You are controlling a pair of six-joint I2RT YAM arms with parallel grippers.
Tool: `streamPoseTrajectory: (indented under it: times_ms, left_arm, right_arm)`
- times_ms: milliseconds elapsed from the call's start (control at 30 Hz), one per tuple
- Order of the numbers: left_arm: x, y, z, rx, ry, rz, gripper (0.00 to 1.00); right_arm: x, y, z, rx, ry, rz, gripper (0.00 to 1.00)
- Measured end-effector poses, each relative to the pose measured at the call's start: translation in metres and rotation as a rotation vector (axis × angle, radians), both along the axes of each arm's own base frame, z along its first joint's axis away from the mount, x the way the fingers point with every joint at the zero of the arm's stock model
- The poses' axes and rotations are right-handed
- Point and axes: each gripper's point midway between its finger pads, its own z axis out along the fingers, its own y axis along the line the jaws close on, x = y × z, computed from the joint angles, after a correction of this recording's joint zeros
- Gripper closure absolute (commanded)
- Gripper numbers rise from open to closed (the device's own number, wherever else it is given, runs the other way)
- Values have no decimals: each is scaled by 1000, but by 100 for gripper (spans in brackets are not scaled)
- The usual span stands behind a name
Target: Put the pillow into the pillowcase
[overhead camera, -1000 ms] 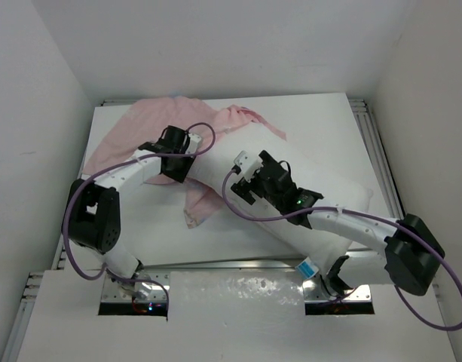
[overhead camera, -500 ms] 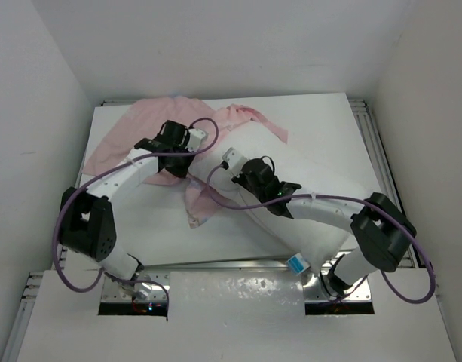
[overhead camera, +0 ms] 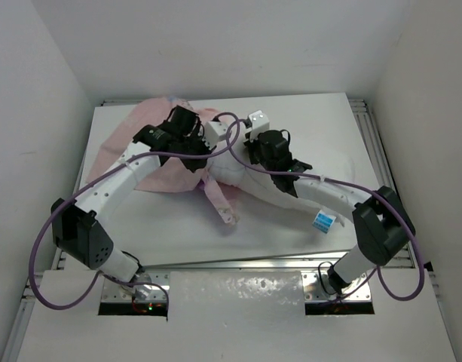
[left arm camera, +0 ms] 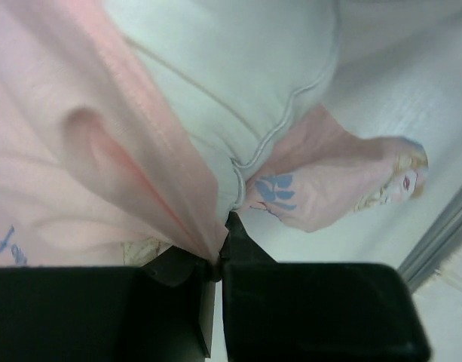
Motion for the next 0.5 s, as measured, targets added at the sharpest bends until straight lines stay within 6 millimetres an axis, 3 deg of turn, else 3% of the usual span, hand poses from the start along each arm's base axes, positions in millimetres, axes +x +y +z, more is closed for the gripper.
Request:
streamPoseTrajectory:
  times_ms: [333,467,500]
  left_arm:
    - [-15,-33,34,-137,55,-170,100]
    - [-11,-33,33,-135,53,-158,100]
    - [-10,-31,30,-123,53,-149,95]
  right_arm:
    - [20,4,0,175,-27,-129,100]
    - [27,8,-11,211,-21,-155,100]
    - [27,10,-12,220,-23,-157,100]
